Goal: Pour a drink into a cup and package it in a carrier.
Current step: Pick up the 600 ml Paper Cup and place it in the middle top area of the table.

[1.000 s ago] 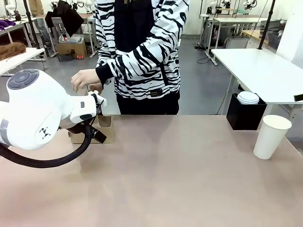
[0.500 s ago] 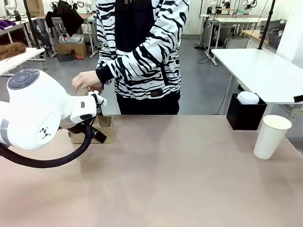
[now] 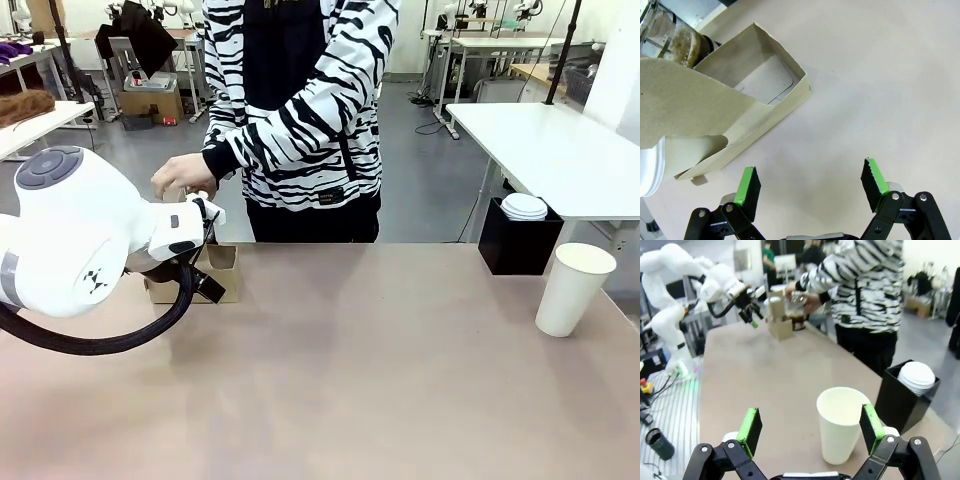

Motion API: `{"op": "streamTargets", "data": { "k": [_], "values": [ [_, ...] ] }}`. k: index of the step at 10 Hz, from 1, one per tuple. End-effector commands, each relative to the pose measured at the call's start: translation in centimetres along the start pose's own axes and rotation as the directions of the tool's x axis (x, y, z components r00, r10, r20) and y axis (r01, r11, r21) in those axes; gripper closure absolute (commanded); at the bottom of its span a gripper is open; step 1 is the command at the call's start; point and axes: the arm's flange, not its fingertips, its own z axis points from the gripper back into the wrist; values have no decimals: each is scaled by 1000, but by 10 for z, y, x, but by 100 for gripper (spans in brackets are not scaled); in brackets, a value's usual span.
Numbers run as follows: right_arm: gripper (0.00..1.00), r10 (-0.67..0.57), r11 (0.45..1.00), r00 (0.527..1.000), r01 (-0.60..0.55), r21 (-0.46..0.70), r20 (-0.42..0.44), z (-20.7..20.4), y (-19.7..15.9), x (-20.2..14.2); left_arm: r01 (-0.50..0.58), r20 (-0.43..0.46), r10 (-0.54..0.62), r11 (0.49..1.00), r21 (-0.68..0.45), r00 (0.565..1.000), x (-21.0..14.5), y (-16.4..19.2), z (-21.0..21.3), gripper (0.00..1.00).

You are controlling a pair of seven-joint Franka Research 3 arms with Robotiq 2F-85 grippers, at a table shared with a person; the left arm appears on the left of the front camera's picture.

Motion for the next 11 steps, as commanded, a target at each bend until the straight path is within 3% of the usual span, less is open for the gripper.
{"op": "streamTargets", "data": {
  "k": [1,4,6,10,11],
  "values": [
    [0,41,999,993,-39,-17,112,4,-28,-46,0,0,0,1000,-1,1000,0,0,0,0],
    [0,68,995,985,-55,-81,161,-3,-32,-106,0,0,0,1000,-1,1000,0,0,0,0],
    [0,54,998,988,-49,-42,144,-20,-31,-131,0,0,0,1000,-1,1000,0,0,0,0],
    [0,-3,998,986,12,-57,164,-62,-33,-145,0,0,0,1000,-1,1000,0,0,0,0],
    [0,-62,996,986,71,-55,155,-64,-34,-142,0,0,0,1000,-1,1000,0,0,0,0]
  ]
}}
